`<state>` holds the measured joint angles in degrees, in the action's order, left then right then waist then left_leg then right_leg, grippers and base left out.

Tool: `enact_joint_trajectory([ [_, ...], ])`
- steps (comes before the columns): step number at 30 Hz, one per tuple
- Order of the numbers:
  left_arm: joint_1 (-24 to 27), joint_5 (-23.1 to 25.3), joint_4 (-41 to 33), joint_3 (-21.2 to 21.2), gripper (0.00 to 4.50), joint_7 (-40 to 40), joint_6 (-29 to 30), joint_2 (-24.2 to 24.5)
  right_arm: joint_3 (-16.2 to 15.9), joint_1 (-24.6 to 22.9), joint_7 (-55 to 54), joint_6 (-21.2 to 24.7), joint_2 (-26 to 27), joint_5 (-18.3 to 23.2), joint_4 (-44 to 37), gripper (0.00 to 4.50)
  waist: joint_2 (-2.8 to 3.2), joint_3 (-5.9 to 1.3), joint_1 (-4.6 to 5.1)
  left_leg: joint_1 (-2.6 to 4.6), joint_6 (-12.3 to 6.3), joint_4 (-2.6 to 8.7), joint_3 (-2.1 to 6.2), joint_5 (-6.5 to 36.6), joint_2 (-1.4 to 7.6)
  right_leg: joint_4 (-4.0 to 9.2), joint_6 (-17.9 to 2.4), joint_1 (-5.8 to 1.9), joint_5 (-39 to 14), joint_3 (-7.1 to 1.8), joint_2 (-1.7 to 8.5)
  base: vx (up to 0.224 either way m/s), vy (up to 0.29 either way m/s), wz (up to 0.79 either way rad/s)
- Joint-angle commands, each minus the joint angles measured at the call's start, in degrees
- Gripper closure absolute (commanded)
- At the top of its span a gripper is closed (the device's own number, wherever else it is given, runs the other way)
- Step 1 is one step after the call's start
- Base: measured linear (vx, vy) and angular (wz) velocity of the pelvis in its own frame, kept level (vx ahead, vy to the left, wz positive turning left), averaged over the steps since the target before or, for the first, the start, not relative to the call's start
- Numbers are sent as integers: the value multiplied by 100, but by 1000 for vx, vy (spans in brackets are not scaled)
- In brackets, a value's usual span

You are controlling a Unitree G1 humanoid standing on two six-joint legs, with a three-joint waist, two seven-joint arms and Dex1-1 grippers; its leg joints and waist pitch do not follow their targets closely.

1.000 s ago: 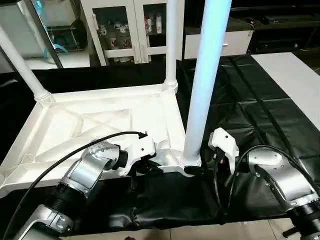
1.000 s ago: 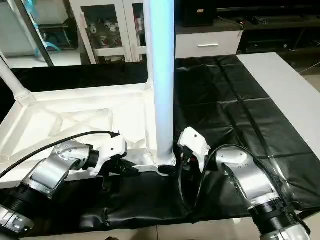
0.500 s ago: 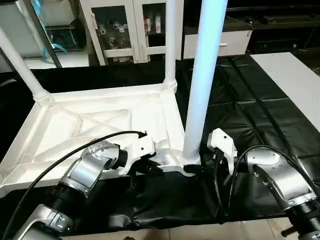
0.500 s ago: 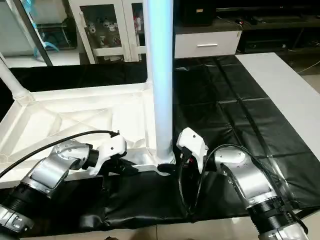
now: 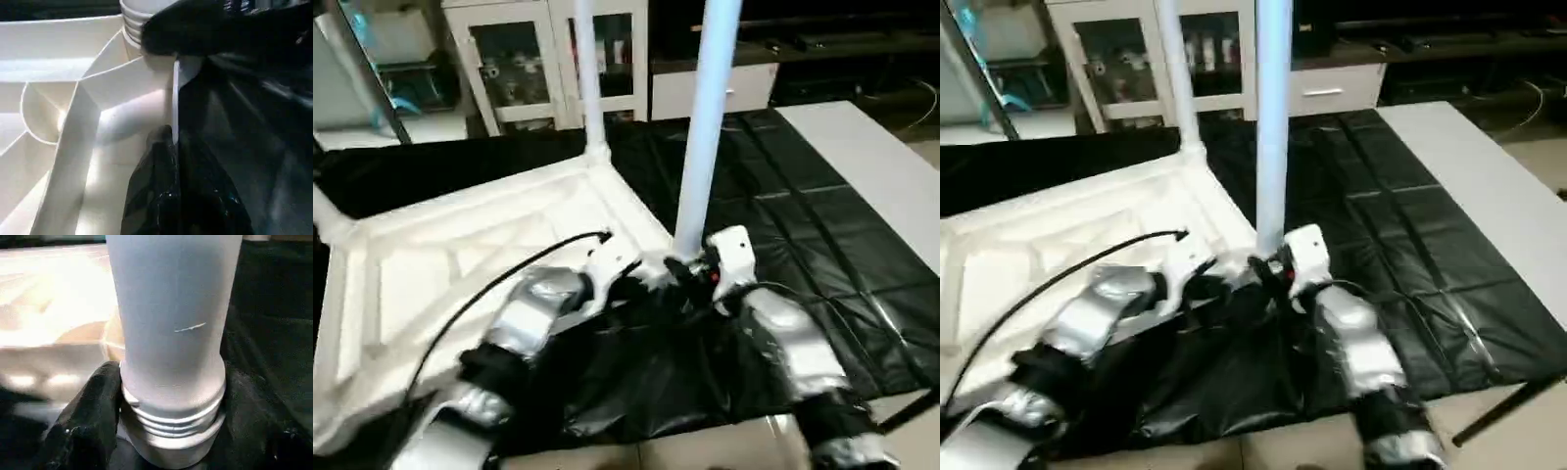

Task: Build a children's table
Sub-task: Rotate leg to tighten

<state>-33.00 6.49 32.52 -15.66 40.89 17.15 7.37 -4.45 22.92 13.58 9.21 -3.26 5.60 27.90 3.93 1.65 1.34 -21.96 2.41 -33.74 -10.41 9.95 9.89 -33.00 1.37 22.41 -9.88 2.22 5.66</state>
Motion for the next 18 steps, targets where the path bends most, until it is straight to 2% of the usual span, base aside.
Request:
enact_joint_trajectory([
  [1,-17,-65,386,150,450,-805,-248,-363,-147,159,-367,-110,514,25,326,184,-151,-236,49,88,1,490,163,2579,186,549,-712,-58,-3172,-65,222,0,0,0],
  [3,-56,-77,420,179,450,-876,-270,-432,-224,234,-223,-214,622,50,415,184,-158,-237,34,109,-26,488,164,2662,192,575,-658,-46,-3206,-65,227,0,0,0],
  [5,-95,-48,473,169,450,-911,-340,-462,-353,281,79,-307,682,79,457,184,-157,-232,26,96,-64,494,158,2681,196,574,-663,-42,-3152,-71,225,0,0,0],
  [8,-110,24,526,144,450,-875,-446,-449,-366,193,388,-387,720,117,307,184,-163,-234,21,94,-98,495,148,2673,197,573,-680,-35,-3098,-78,223,0,0,0],
  [10,-58,60,474,85,450,-695,-499,-352,-336,-6,676,-414,637,253,-44,114,-149,-232,3,91,-127,499,147,2652,202,574,-678,-39,-3106,-89,232,0,0,0],
  [12,-54,60,505,66,450,-651,-542,-320,-306,-54,732,-434,614,299,-111,107,-174,-246,-15,75,-192,495,133,2540,202,569,-672,-57,-2996,-102,234,0,0,0],
  [13,-30,65,498,36,450,-554,-597,-263,-296,-120,724,-491,521,270,-223,107,-157,-242,-21,57,-217,505,137,2475,206,559,-678,-61,-2963,-100,232,0,0,0],
  [14,31,58,408,-2,450,-396,-583,-171,-292,-238,864,-428,353,326,-469,77,-168,-244,-12,42,-220,504,131,2442,201,556,-676,-68,-2934,-99,224,0,0,0],
  [15,44,57,389,-9,450,-362,-580,-152,-293,-262,893,-419,316,336,-517,77,-158,-254,-9,-3,-234,521,149,2340,212,527,-672,-113,-2802,-94,230,0,0,0],
  [16,168,29,171,-88,450,-33,-567,10,-330,-442,1238,-188,-37,442,-922,66,-130,-249,-9,-16,-238,536,161,2319,218,511,-683,-123,-2744,-83,228,0,0,0],
  [18,177,26,154,-94,450,-8,-567,21,-334,-454,1268,-165,-64,452,-950,60,-154,-255,-9,-8,-260,522,146,2319,230,507,-743,-112,-2616,-100,224,0,0,0],
])
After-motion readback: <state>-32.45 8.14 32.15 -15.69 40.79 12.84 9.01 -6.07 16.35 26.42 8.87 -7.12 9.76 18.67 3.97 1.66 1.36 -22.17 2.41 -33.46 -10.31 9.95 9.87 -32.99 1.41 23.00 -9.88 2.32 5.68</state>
